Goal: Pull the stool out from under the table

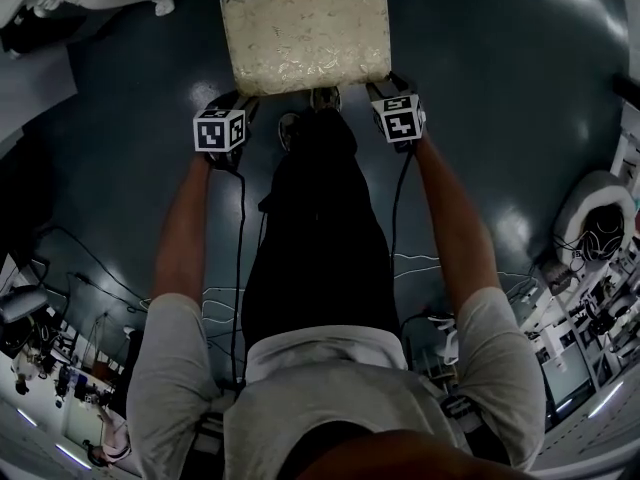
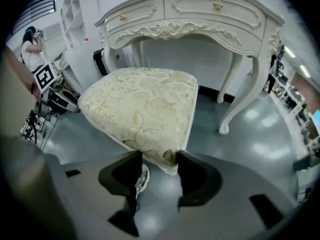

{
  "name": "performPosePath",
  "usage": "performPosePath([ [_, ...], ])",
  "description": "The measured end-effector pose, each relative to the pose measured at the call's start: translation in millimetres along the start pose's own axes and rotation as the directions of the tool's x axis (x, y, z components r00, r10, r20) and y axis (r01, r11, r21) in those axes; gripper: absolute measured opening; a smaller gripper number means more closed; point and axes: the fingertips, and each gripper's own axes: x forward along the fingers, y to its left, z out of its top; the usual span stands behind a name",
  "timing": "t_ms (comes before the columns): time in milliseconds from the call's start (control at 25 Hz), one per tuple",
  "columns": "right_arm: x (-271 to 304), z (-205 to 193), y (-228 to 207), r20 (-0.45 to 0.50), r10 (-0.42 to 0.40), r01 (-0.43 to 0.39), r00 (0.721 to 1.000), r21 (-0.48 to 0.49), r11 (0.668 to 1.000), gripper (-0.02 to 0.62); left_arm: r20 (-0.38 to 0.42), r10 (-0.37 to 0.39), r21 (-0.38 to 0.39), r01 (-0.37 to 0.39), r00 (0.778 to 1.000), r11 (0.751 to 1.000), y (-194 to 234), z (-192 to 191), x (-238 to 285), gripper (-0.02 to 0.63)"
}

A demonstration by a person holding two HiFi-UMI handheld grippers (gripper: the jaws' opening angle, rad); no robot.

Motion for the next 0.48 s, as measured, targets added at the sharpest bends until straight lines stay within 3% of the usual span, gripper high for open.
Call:
performPosePath([
  [280, -10, -29, 12, -0.041, -0.007, 0.008, 0.999, 0.021, 1.000, 0.232, -0.016, 0.028, 0.000, -0.028, 0.999, 1.000, -6, -21, -3, 0.184],
  [480, -28, -64, 23, -0.114, 0.017, -0.017, 0.993, 0.000, 1.000, 0.232, -0.128, 0.046, 0.004, -0.046, 0.991, 0.999, -31, -68, -10, 0.183],
])
